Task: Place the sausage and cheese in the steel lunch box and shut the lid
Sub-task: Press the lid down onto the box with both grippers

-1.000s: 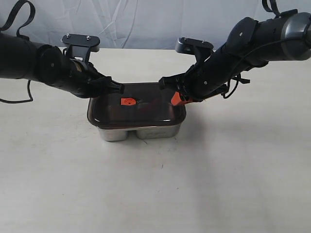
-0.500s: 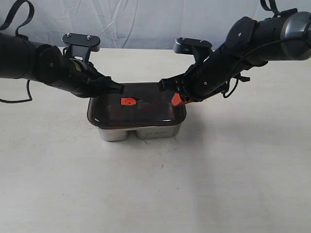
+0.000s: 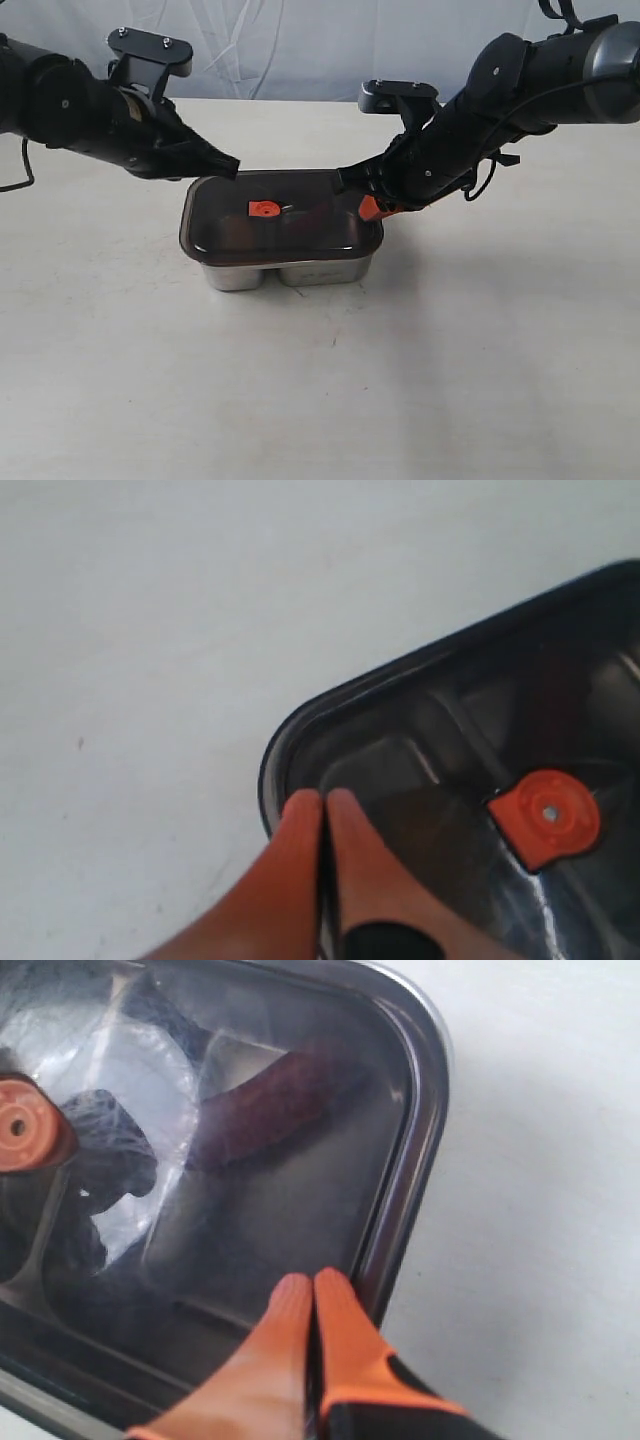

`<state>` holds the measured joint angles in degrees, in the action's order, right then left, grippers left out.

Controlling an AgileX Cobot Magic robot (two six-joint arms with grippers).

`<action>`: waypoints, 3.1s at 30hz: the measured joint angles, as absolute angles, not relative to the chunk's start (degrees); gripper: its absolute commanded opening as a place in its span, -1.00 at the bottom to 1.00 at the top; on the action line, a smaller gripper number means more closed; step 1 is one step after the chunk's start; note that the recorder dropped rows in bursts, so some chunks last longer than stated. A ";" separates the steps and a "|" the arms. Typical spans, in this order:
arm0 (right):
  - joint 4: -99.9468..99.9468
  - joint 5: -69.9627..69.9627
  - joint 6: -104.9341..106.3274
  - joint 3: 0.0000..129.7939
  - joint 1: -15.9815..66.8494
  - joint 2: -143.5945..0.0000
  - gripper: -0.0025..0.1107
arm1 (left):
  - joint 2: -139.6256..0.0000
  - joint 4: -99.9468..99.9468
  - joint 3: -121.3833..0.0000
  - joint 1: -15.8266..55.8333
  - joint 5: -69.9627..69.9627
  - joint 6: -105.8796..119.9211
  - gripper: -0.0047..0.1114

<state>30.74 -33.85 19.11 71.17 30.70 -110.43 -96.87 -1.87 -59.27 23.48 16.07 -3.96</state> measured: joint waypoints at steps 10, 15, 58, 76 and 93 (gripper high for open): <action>30.74 -33.85 19.11 71.17 30.70 -110.43 -0.96 | -98.78 -13.44 -58.94 19.10 20.67 -18.58 -0.92; 30.74 -33.85 19.11 71.17 30.70 -110.43 -0.96 | -101.03 -13.28 -58.94 22.31 19.26 -18.58 -0.92; 29.58 -33.85 19.34 71.17 30.57 -110.55 -0.96 | -106.72 -10.90 -60.99 26.83 12.70 -17.74 -0.92; 30.55 -34.21 19.34 71.41 30.36 -112.53 -0.96 | -108.01 -9.61 -61.57 26.83 11.94 -17.38 -0.92; 30.55 -34.21 19.34 71.41 30.36 -112.53 -0.96 | -110.39 4.30 -62.68 26.83 10.48 -5.57 -0.92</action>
<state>30.55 -34.21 19.34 71.41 30.36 -112.53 -110.39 4.30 -62.68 26.83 10.48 -5.57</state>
